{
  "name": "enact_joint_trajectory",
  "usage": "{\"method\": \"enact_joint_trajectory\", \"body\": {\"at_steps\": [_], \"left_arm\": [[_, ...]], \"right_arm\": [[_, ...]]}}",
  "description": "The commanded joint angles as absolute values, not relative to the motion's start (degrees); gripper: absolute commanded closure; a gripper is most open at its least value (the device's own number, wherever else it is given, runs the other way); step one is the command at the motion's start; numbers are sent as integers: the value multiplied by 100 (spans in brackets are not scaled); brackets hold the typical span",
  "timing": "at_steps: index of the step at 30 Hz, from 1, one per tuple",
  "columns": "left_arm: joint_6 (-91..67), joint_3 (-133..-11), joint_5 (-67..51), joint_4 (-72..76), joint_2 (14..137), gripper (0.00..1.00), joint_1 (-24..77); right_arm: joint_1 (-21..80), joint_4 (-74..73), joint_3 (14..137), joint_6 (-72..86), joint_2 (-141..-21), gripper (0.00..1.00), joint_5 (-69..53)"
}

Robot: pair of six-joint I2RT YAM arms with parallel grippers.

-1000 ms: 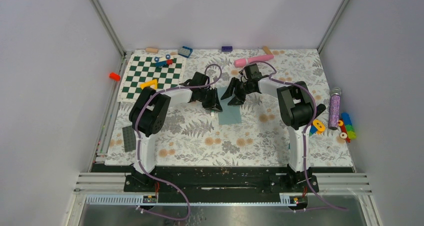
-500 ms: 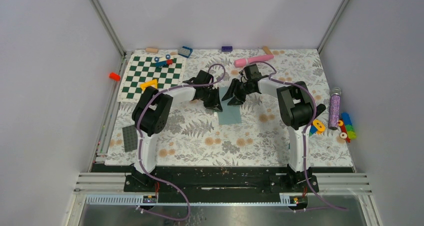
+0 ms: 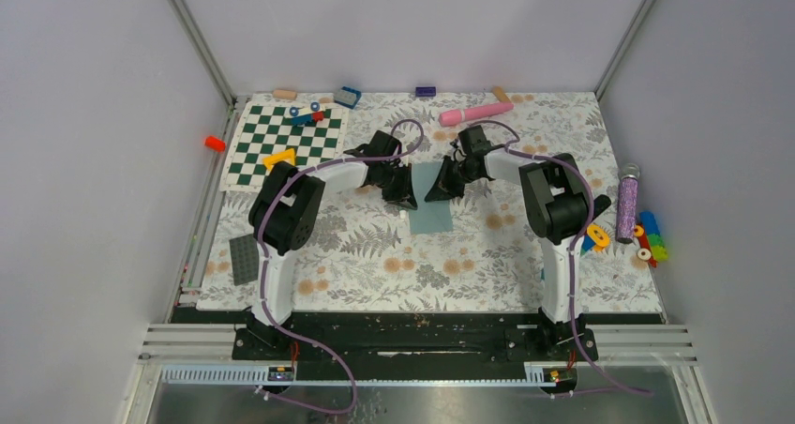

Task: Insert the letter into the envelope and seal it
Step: Seal the envelope flap on the envelope.

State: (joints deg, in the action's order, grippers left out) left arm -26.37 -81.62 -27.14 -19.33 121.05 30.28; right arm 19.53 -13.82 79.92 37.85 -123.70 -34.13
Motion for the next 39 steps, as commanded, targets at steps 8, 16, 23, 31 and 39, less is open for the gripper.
{"method": "enact_joint_trajectory", "body": {"at_steps": [8, 16, 23, 31, 39], "left_arm": [[-2435, -8279, -2278, -2151, 12321, 100, 3050], [-2461, -8378, -2333, -2233, 12349, 100, 3064], [-2461, -8505, -2491, -2330, 12443, 100, 3076], [-2401, -8568, -2616, -2386, 12457, 100, 3075], [-2404, -8654, -2714, -2490, 12508, 100, 3071]], "right_arm": [[1728, -1736, 7973, 3704, -12047, 100, -3176], [1729, -2261, 8238, 3519, -12143, 100, -2809], [1732, -2510, 8430, 3505, -12256, 100, -2767], [1819, -2885, 9392, 3766, -12841, 100, -2711], [2061, -3233, 9363, 3364, -12653, 100, -1880]]}}
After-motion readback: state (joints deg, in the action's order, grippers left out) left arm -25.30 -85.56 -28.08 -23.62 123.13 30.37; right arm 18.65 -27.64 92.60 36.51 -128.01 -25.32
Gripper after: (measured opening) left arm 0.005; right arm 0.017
